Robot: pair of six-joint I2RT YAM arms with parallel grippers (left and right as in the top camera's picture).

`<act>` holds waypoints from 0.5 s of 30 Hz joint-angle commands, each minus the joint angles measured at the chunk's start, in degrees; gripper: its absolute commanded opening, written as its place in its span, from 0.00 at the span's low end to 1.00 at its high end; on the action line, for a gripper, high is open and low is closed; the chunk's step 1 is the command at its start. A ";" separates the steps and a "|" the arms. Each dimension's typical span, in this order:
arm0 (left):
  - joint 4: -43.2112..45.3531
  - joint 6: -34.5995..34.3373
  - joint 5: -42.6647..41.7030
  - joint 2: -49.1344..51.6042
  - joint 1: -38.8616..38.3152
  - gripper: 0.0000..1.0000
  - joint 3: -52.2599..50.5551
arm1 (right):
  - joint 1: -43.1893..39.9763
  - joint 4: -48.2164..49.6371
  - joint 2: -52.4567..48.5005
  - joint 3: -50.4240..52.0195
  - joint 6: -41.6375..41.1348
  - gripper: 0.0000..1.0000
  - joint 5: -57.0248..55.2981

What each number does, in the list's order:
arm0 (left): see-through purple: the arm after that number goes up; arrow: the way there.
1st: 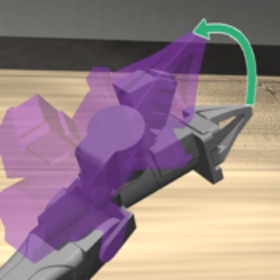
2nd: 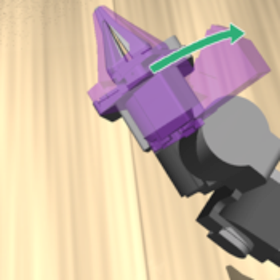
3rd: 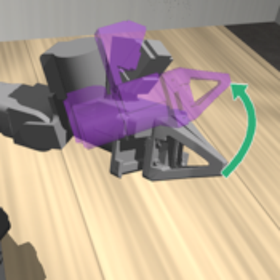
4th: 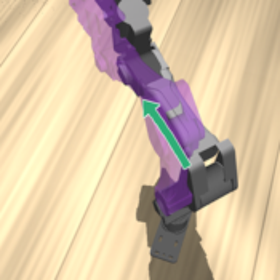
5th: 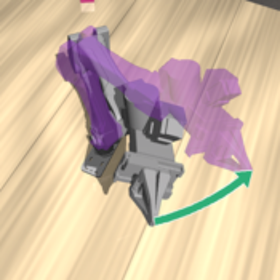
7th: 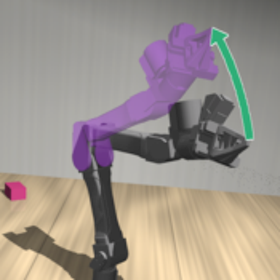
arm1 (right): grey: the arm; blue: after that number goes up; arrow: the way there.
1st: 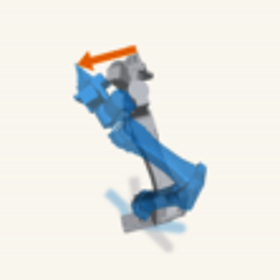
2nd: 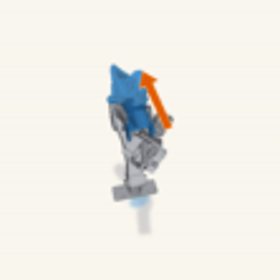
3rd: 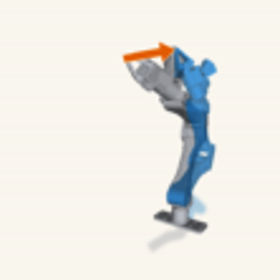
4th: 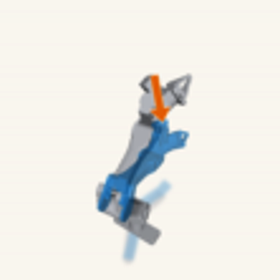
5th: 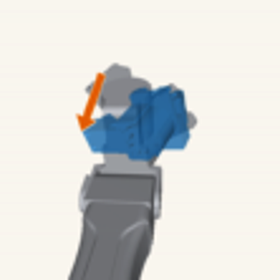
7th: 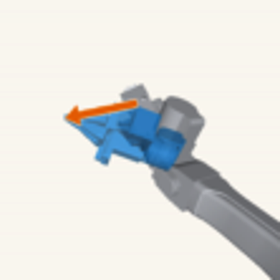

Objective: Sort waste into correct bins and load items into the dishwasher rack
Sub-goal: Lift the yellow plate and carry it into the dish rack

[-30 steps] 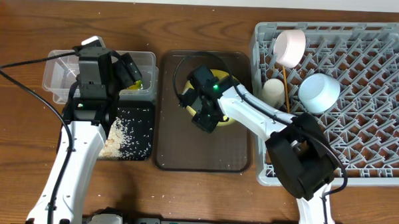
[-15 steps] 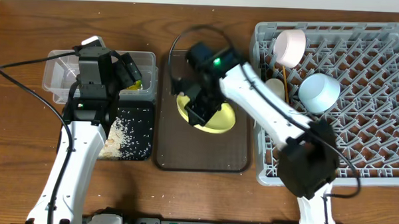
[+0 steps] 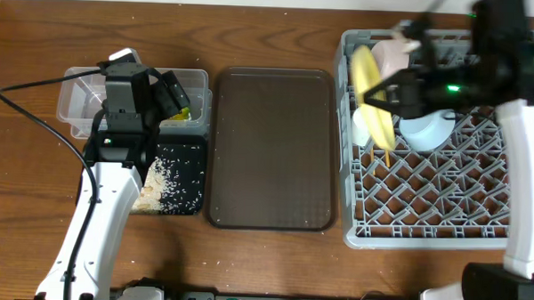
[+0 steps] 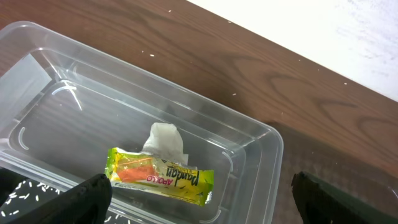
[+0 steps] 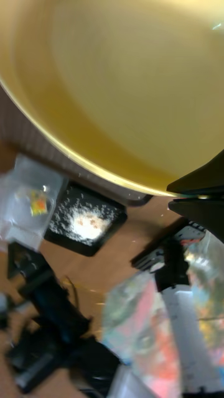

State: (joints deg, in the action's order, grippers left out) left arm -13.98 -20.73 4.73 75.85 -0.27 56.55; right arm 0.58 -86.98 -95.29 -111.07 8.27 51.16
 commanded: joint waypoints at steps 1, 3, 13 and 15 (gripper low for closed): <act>-0.11 0.57 0.70 -0.24 0.11 0.95 1.05 | -6.34 -0.04 -0.59 5.73 -2.03 0.01 2.40; -0.11 0.57 0.70 -0.24 0.11 0.96 1.05 | -9.68 0.44 -0.59 10.03 -1.92 0.01 4.26; -0.11 0.57 0.70 -0.24 0.11 0.95 1.05 | -13.84 5.68 -0.59 29.90 5.38 0.01 18.45; -0.11 0.57 0.70 -0.24 0.11 0.95 1.05 | -14.16 6.93 -0.59 32.13 5.75 0.01 19.41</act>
State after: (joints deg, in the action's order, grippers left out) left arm -13.98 -20.71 4.73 75.85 -0.27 56.55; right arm -12.88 -80.68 -96.05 -81.32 11.60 63.44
